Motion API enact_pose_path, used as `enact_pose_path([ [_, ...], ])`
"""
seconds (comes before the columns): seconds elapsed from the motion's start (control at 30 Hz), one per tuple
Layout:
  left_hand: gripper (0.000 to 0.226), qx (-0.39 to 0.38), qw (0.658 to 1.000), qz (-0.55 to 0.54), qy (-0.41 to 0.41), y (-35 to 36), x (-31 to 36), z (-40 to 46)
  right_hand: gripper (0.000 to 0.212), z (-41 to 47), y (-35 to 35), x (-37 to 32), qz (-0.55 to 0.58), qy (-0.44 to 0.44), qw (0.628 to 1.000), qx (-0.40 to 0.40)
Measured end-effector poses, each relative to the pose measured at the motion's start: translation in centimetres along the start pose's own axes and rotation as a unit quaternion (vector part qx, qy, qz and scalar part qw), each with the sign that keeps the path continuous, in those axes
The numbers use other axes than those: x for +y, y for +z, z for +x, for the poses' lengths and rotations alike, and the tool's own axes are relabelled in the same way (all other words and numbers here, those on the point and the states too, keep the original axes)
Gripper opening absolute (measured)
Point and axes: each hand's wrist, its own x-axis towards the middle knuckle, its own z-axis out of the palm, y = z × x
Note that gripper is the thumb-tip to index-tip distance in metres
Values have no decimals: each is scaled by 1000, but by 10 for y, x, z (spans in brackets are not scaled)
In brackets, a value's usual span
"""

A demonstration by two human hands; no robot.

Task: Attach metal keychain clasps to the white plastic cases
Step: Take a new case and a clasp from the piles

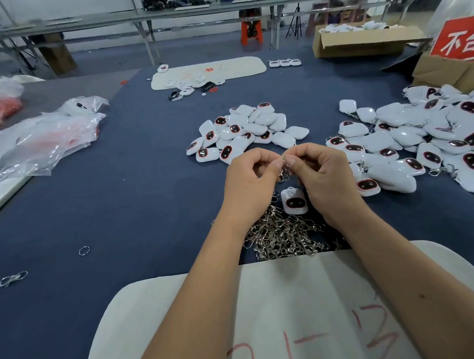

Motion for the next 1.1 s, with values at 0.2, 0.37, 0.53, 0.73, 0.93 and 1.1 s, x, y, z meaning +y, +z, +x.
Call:
enact_pose_path([
  [0.2,8,13,999,21,33,-2,-2,-2,15,0,0,1,-3,-6,1000,-10],
  [0.37,15,57,991,49,108,2,-1,-4,23,1,0,2,33,34,997,-53],
  [0.53,13,60,987,68,133,2,-3,-3,19,2,-3,4,66,54,996,-38],
  [0.73,13,52,976,129,167,1,-3,-4,18,0,-2,1,-13,12,1000,-23],
  [0.93,11,46,976,141,161,0,-6,-6,15,-5,2,-7,-133,-55,989,18],
  [1.1,13,47,976,147,156,0,-8,-6,16,-5,2,-9,-247,-154,957,15],
])
